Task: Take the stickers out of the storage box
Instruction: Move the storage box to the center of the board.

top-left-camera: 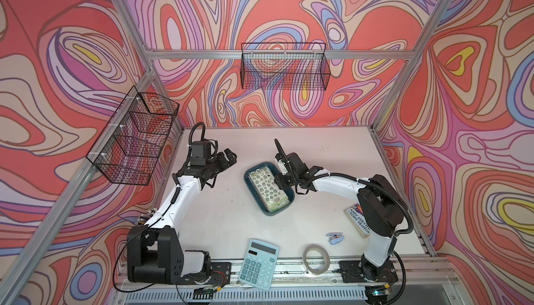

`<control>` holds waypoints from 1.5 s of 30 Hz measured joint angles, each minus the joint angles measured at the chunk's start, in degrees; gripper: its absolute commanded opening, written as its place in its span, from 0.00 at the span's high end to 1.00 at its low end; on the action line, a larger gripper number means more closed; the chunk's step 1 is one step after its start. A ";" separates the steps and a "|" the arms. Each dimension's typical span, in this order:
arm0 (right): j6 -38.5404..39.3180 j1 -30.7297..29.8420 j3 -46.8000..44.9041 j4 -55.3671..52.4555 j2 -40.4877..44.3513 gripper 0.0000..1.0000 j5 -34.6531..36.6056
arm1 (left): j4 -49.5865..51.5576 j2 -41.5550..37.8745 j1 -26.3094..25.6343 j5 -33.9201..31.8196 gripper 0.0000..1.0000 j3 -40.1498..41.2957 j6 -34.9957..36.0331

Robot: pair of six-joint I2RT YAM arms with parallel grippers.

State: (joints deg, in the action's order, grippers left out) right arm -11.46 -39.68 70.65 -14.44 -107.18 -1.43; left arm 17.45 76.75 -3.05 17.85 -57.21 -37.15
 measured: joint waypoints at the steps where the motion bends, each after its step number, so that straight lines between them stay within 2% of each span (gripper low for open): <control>1: -0.50 0.00 0.37 -0.02 -0.39 0.49 0.04 | 0.35 0.00 0.00 0.59 0.15 0.00 0.02; 11: -4.79 0.00 3.08 -0.68 -3.65 0.66 2.29 | 2.82 0.22 -0.46 3.23 0.21 1.36 0.04; 16: -6.43 0.13 4.94 -1.86 -5.73 0.86 4.70 | 3.26 2.03 -3.91 2.84 0.24 0.96 0.35; 20: -7.34 0.22 6.45 -3.69 -6.25 0.93 6.62 | 3.54 4.35 -6.47 2.51 0.26 -0.22 0.50; 25: -7.96 0.57 10.80 -5.95 -8.15 0.98 9.46 | 3.61 5.90 -8.81 1.40 0.28 -2.67 0.48; 35: -10.82 6.58 17.07 -7.76 -13.20 0.96 8.41 | 3.61 7.52 -10.27 -0.24 0.24 -4.31 0.46; 37: -11.78 7.96 18.05 -7.87 -13.94 0.88 8.17 | 3.61 8.22 -10.56 -0.87 0.20 -4.31 0.44; 40: -13.25 9.14 18.38 -8.15 -14.03 0.64 8.41 | 3.85 9.16 -10.95 -1.79 0.16 -4.31 0.42; 43: -13.55 9.22 18.45 -8.26 -13.99 0.57 8.57 | 4.22 10.05 -11.28 -2.51 0.15 -4.55 0.39; 45: -13.62 9.22 18.45 -8.55 -13.75 0.56 8.59 | 4.33 10.80 -11.52 -2.86 0.19 -5.16 0.39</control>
State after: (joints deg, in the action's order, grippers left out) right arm -25.08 -30.46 89.10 -22.98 -120.92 7.16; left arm 21.78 87.55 -14.57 14.98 -62.37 -36.75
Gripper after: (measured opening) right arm 0.434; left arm 0.844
